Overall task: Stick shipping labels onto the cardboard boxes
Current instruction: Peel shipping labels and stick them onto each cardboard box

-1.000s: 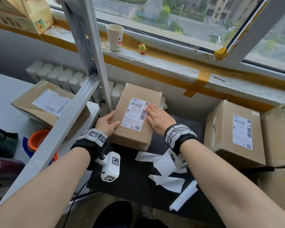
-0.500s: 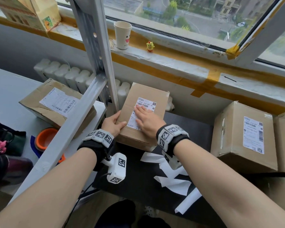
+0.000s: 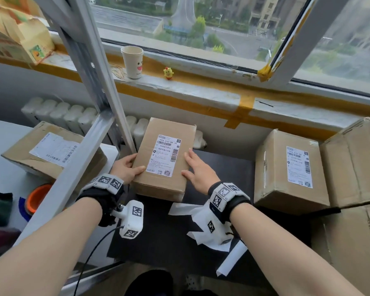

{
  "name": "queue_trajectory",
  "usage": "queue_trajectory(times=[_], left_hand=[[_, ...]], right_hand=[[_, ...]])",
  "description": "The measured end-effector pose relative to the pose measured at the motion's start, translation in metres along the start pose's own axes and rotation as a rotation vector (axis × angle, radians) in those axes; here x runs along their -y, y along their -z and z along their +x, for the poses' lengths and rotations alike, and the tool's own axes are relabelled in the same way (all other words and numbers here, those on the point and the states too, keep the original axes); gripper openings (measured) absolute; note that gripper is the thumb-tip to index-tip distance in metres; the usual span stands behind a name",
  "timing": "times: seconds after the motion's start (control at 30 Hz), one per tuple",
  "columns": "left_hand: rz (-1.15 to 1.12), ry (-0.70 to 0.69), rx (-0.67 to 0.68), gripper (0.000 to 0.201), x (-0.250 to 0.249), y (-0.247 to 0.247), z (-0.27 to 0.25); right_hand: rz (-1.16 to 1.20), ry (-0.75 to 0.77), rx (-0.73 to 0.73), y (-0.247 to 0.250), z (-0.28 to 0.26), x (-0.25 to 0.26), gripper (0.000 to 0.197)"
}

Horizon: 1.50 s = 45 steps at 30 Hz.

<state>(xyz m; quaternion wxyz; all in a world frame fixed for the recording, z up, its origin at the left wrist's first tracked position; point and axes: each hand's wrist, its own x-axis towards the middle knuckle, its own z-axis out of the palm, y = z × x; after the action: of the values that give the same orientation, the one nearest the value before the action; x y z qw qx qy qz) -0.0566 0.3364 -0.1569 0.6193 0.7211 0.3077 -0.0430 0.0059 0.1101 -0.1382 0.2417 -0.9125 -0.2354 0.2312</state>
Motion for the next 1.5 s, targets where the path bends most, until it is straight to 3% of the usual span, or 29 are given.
queue_trajectory(times=[0.2,0.33,0.57,0.9,1.1,1.27,1.5], left_hand=[[-0.010,0.024,-0.031,0.059,-0.005,-0.003,0.003],[-0.019,0.017,0.001,0.057,-0.008,-0.013,-0.001],[-0.140,0.055,0.082,0.047,-0.031,-0.053,-0.003],[-0.175,0.094,0.320,0.048,-0.060,-0.148,-0.018],[-0.178,0.108,0.383,0.051,-0.064,-0.180,-0.021],[-0.160,0.120,0.399,0.051,-0.063,-0.192,-0.019],[-0.143,0.125,0.395,0.054,-0.063,-0.211,-0.015]], right_hand=[[0.759,-0.188,-0.160,-0.004,-0.022,-0.009,0.064],[0.942,-0.187,-0.156,-0.003,-0.028,-0.010,0.057],[0.935,-0.191,-0.292,0.029,-0.048,-0.035,0.062],[0.775,-0.390,-0.533,0.079,-0.086,-0.108,0.050],[0.611,-0.455,-0.533,0.090,-0.093,-0.129,0.048],[0.306,-0.462,-0.457,0.089,-0.092,-0.137,0.048],[0.221,-0.423,-0.399,0.089,-0.096,-0.147,0.043]])
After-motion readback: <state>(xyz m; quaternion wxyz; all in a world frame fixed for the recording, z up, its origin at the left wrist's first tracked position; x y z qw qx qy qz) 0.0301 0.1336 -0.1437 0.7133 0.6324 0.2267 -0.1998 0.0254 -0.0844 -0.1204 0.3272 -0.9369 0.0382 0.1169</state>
